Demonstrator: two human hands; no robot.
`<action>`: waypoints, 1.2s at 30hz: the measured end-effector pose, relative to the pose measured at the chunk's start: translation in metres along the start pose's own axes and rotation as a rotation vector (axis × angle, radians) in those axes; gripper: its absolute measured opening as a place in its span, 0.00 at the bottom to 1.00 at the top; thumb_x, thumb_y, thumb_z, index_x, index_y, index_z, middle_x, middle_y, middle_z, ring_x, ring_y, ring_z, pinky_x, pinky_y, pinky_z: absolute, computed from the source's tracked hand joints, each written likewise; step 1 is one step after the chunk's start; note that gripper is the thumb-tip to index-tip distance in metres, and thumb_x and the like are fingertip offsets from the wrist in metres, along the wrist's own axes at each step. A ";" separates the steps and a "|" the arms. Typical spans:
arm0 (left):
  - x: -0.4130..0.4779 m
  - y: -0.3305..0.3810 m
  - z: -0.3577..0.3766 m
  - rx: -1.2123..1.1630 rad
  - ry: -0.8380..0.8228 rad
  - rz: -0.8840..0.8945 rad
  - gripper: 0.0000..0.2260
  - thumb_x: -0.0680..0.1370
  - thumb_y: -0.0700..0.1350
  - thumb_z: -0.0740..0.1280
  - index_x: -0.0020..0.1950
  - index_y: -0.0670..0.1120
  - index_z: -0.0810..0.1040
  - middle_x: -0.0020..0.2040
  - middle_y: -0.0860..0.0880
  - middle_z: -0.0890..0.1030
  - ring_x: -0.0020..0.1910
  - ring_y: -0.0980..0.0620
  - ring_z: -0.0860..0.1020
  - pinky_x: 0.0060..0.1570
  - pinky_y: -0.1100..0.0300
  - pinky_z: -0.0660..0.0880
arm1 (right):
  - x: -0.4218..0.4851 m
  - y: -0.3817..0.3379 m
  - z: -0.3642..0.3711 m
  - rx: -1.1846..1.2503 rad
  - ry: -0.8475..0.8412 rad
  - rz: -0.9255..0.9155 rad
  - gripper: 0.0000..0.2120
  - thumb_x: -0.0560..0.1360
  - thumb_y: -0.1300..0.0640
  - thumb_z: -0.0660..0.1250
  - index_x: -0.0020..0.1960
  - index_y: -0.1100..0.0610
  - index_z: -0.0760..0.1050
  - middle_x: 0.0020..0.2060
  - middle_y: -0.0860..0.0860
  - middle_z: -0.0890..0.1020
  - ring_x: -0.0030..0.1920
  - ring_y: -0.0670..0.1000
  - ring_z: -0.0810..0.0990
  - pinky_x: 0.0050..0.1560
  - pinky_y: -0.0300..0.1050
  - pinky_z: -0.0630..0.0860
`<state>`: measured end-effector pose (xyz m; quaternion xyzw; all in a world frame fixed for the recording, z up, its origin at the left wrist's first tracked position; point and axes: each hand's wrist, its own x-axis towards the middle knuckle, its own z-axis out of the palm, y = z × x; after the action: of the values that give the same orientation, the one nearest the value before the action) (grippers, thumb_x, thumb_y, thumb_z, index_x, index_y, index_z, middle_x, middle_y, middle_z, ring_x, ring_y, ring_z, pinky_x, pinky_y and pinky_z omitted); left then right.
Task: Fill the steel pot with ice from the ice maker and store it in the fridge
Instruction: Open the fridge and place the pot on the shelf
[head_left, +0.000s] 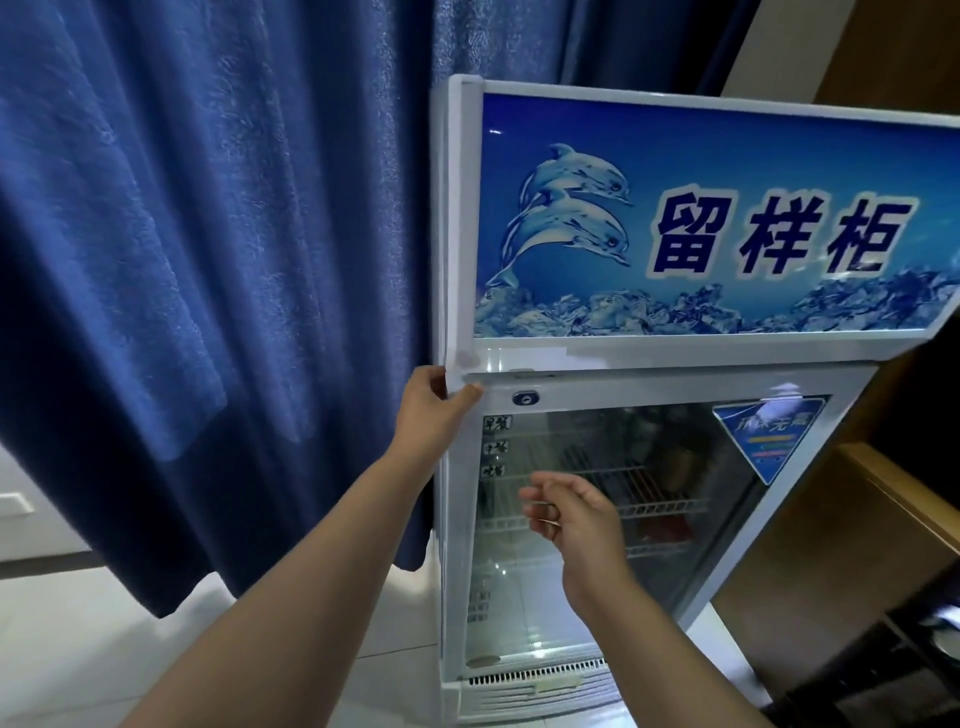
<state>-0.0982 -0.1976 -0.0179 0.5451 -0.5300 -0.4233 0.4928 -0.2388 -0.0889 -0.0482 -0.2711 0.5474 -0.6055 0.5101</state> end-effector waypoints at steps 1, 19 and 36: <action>0.000 -0.001 -0.001 -0.008 0.004 -0.002 0.17 0.73 0.51 0.71 0.57 0.47 0.72 0.54 0.46 0.79 0.54 0.47 0.78 0.57 0.49 0.76 | -0.001 -0.001 0.000 0.003 -0.002 -0.003 0.08 0.77 0.68 0.62 0.46 0.61 0.79 0.38 0.57 0.84 0.35 0.51 0.79 0.39 0.42 0.77; -0.055 0.003 -0.013 -0.038 -0.041 -0.036 0.11 0.72 0.45 0.72 0.44 0.45 0.70 0.38 0.50 0.73 0.34 0.53 0.70 0.36 0.61 0.69 | -0.064 0.013 0.006 0.010 0.121 -0.013 0.10 0.77 0.68 0.61 0.43 0.60 0.79 0.36 0.56 0.83 0.34 0.51 0.79 0.36 0.40 0.76; -0.192 0.012 -0.008 -0.029 -0.350 0.111 0.06 0.79 0.43 0.62 0.50 0.52 0.77 0.46 0.55 0.79 0.40 0.57 0.76 0.47 0.56 0.74 | -0.192 0.036 -0.026 0.058 0.348 -0.117 0.11 0.77 0.68 0.59 0.44 0.59 0.79 0.36 0.53 0.83 0.32 0.48 0.78 0.34 0.36 0.76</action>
<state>-0.1073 -0.0057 -0.0162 0.4255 -0.6308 -0.4916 0.4235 -0.1864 0.1009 -0.0448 -0.1785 0.5931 -0.6875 0.3792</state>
